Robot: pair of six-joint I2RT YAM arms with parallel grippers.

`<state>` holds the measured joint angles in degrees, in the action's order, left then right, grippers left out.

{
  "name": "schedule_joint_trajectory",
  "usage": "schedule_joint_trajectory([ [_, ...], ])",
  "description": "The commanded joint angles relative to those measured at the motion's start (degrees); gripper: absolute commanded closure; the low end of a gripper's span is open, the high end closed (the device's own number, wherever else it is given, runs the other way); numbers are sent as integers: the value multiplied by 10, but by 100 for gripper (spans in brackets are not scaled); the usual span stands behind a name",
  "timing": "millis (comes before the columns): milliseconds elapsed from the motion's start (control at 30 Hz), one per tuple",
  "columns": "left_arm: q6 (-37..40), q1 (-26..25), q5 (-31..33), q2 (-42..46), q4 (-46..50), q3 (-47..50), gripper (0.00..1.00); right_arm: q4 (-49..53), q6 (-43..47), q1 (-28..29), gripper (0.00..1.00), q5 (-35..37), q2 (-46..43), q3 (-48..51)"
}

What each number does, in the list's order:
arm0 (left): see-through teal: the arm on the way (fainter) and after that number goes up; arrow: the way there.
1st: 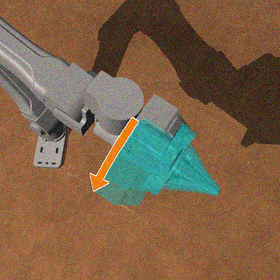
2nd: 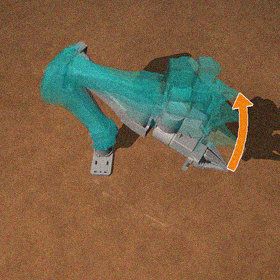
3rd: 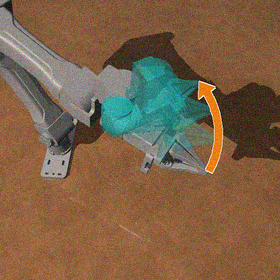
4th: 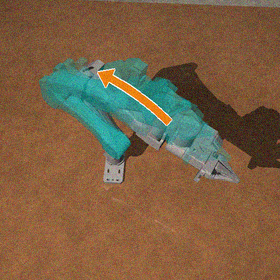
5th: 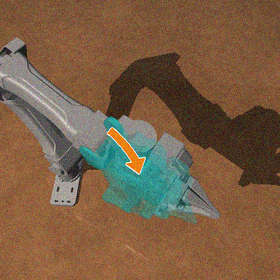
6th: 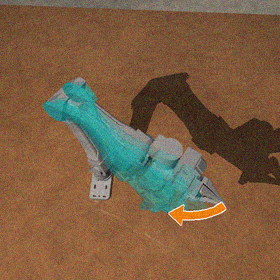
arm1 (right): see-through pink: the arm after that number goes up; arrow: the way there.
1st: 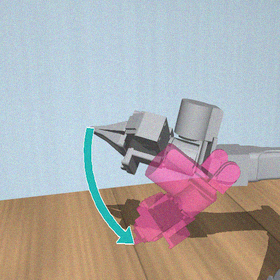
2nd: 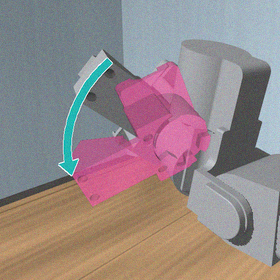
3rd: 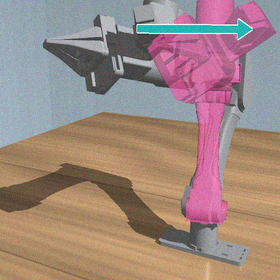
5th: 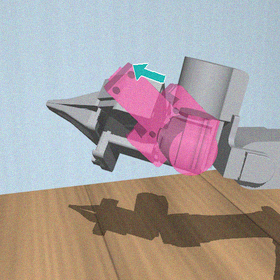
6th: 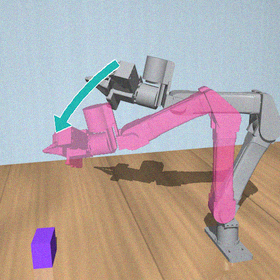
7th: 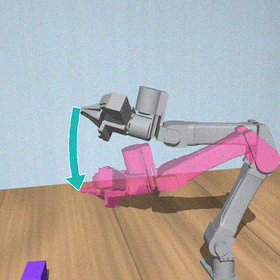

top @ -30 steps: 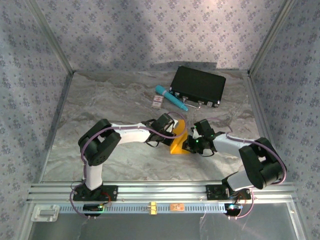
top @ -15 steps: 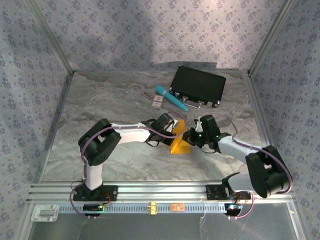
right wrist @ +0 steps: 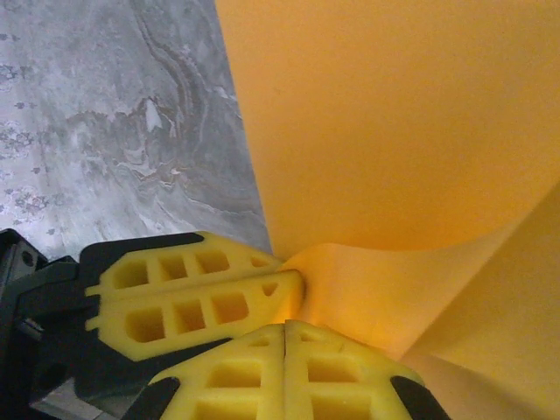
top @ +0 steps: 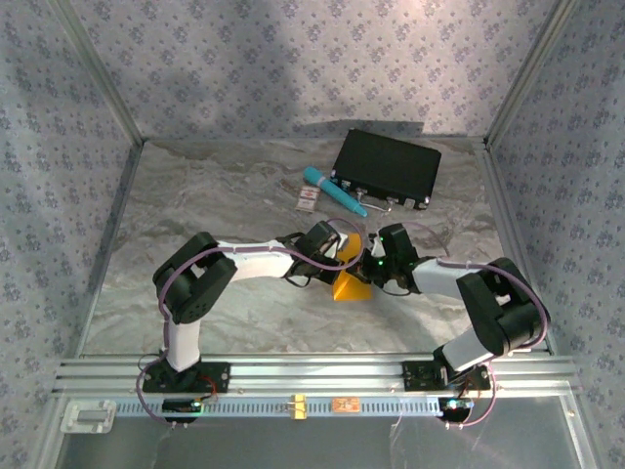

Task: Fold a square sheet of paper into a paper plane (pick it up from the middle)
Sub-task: Fold the triangle a second time at the center of the table.

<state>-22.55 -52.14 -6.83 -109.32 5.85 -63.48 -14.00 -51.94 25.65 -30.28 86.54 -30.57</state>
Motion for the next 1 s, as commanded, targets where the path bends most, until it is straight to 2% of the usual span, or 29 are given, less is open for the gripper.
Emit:
schedule_joint_trajectory([
  [0,-1,2,-4,-15,9,3,100,-8,-7,2,100,-1,5,-11],
  [200,1,2,-6,-16,11,-1,100,-7,-11,1,100,-7,32,-18],
  [400,3,3,-6,-18,11,1,100,41,-1,-3,100,17,22,2],
  [700,6,3,-9,-22,16,-1,100,6,-21,-12,100,23,23,44],
  [967,7,3,-10,-22,18,2,100,45,15,-37,100,6,-21,-8],
])
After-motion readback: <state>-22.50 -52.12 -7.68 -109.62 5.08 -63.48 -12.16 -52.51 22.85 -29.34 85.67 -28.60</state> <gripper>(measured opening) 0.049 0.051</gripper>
